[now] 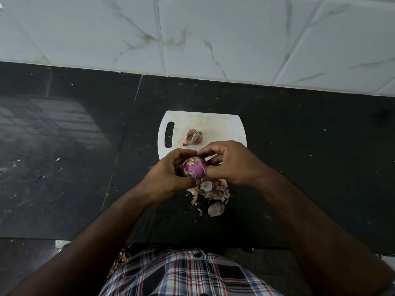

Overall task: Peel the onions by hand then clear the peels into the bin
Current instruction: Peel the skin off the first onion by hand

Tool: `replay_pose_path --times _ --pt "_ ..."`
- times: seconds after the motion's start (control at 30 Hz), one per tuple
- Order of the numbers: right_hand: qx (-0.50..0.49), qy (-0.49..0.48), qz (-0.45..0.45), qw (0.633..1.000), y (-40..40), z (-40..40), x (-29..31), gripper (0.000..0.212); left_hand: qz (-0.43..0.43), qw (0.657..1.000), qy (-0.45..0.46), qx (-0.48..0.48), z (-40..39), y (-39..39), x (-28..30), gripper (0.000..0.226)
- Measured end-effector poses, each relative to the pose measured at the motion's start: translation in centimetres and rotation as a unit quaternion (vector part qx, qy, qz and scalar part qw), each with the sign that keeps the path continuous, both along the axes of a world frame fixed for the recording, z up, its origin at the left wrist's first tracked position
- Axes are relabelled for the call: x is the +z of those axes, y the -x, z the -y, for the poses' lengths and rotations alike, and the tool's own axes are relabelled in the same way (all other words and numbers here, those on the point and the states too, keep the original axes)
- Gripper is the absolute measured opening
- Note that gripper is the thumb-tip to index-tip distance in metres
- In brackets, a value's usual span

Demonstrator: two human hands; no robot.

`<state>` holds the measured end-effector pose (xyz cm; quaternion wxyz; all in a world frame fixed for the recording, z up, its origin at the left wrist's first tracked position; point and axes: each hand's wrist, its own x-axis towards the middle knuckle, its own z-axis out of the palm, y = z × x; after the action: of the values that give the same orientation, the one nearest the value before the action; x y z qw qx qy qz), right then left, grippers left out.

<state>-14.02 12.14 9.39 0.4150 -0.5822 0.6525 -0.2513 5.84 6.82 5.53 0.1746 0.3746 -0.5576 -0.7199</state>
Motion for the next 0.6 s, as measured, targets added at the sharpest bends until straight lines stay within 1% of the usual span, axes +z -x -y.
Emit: replay_pose_path --times 0.1,0.2,0.23,0.33,0.4,0.5,0.6 --pt "0.009 0.016 -0.025 1.0 -0.4 -0.2 0.0 0.044 0.018 0.999 0.035 -0.006 -0.1 0.1 0.2 0.064" --pt "0.038 0.067 -0.109 0.991 -1.1 -0.2 -0.1 0.037 0.026 0.997 0.066 0.002 -0.4 0.3 0.5 0.062" --pt "0.033 0.085 -0.123 0.988 -1.1 -0.2 -0.1 0.033 0.031 0.997 0.077 0.001 -0.5 0.3 0.5 0.063" --pt "-0.003 0.099 -0.097 0.99 -0.5 -0.2 -0.1 0.027 0.044 0.993 0.106 -0.014 -0.7 0.3 0.4 0.068" --pt "-0.019 0.084 -0.074 0.994 0.0 -0.2 -0.3 0.024 0.04 0.993 0.107 -0.017 -0.6 0.3 0.4 0.068" --pt "-0.036 0.048 -0.007 0.998 0.3 -0.3 -0.5 0.019 0.05 0.992 0.115 -0.024 -0.2 0.2 0.5 0.067" --pt "-0.039 0.061 -0.014 0.997 -0.1 -0.5 -0.5 0.016 0.048 0.993 0.101 -0.032 -0.1 0.1 0.6 0.066"
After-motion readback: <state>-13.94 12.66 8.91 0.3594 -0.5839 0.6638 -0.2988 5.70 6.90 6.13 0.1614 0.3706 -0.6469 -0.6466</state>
